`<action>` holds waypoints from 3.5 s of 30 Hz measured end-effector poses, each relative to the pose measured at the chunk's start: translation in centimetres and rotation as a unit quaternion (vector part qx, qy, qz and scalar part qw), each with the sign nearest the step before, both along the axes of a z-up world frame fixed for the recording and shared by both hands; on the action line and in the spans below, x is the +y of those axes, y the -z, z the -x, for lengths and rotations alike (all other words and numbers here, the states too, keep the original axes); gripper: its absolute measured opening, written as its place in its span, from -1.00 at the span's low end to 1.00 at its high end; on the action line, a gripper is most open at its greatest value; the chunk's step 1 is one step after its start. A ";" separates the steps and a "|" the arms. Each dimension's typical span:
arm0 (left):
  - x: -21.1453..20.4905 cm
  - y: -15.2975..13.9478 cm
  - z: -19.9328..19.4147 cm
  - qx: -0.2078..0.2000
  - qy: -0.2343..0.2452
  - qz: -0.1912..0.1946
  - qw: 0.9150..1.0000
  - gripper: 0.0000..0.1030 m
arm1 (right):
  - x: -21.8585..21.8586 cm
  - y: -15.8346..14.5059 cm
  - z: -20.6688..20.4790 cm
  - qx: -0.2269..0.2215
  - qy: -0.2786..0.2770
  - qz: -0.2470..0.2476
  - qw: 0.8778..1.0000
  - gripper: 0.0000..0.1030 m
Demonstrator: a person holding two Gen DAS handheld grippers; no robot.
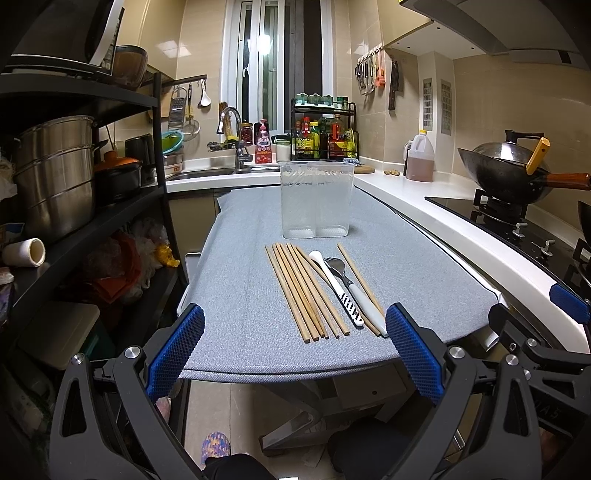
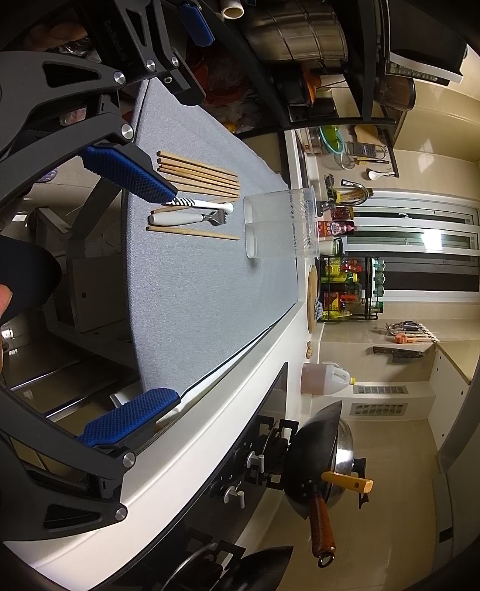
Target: Organize utensils
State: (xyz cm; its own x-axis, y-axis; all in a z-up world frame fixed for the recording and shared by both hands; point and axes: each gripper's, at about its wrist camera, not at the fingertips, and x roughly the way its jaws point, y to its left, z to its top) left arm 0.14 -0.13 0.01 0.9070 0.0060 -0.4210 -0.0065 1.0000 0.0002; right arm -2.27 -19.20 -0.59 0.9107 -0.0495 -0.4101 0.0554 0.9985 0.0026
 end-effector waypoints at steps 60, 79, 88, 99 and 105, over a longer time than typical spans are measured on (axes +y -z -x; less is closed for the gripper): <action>3.1 4.4 -7.0 0.091 -0.057 -0.006 0.994 0.85 | 2.3 6.9 -11.6 0.124 -0.110 -0.029 0.986 0.20; 1.9 7.1 -10.1 0.118 -0.053 -0.031 0.991 0.85 | 3.1 8.1 -12.9 0.105 -0.117 -0.010 0.988 0.21; 2.8 8.1 -10.0 0.098 -0.064 -0.016 0.993 0.85 | 2.8 8.3 -13.3 0.088 -0.106 -0.010 0.990 0.36; 1.7 9.2 -9.3 0.067 -0.064 -0.019 0.996 0.87 | 3.0 8.8 -13.0 0.060 -0.108 -0.012 0.992 0.48; 1.7 9.6 -8.9 0.043 -0.044 0.001 0.998 0.35 | 3.1 9.2 -12.1 0.029 -0.110 -0.015 0.993 0.36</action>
State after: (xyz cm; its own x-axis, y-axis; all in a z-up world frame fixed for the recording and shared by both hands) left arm 9.00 1.62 -9.64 0.8634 0.0841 -0.4974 -0.0949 0.9955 0.0035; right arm 9.88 -16.06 -9.83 0.8729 0.1615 -0.4605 -0.1633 0.9859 0.0361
